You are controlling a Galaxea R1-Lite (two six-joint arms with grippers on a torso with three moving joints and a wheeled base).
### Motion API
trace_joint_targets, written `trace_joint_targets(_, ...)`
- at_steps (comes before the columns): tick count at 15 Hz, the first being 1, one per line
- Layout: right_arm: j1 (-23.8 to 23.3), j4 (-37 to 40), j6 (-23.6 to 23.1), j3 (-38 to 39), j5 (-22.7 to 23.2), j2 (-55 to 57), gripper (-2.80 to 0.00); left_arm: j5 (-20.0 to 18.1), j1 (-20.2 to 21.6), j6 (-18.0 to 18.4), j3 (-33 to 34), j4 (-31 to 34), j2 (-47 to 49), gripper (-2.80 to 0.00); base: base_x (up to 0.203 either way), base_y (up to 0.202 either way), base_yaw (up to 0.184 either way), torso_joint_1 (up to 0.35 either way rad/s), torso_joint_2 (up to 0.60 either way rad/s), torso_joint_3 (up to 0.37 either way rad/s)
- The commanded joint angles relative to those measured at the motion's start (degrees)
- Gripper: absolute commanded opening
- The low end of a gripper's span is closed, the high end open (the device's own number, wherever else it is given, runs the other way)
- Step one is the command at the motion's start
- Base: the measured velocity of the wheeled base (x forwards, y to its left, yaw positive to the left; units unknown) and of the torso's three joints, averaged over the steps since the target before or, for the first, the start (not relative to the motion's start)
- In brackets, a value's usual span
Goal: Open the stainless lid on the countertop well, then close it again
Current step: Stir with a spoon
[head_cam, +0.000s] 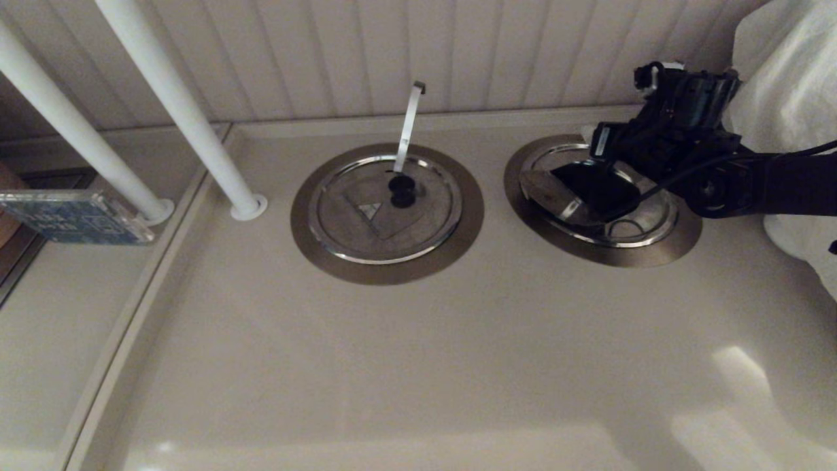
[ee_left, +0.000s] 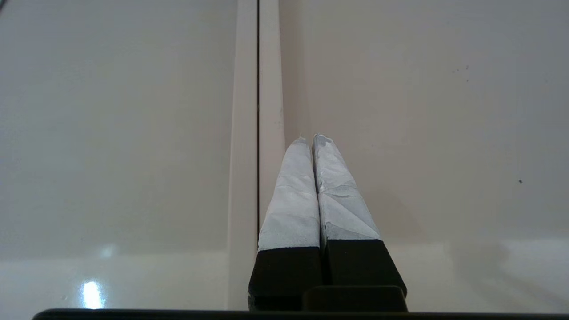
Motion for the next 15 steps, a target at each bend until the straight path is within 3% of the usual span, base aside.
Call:
trace_joint_targets(1,1.5,-0.3,-0.1,1.3,-0.1,-0.1,0.0,0.0,0.0,0.0,0.0,0.0,0.0,-2.8,0.0,0.0,0.0,0.0,0.0,0.0)
trace_joint_targets(11,2.5,-1.4,-0.3,2.2,-0.5,-1.4,0.0,0.0,0.0,0.0,0.0,0.0,-0.1,-2.8,0.0,0.0,0.0,0.0,0.0,0.0)
trace_joint_targets(15,2.4,-1.3,-2.2,6.2,-2.2,-5.9,0.0,0.0,0.0,0.0,0.0,-0.1,-0.1,-2.8,0.0,0.0,0.0,0.0,0.0,0.0)
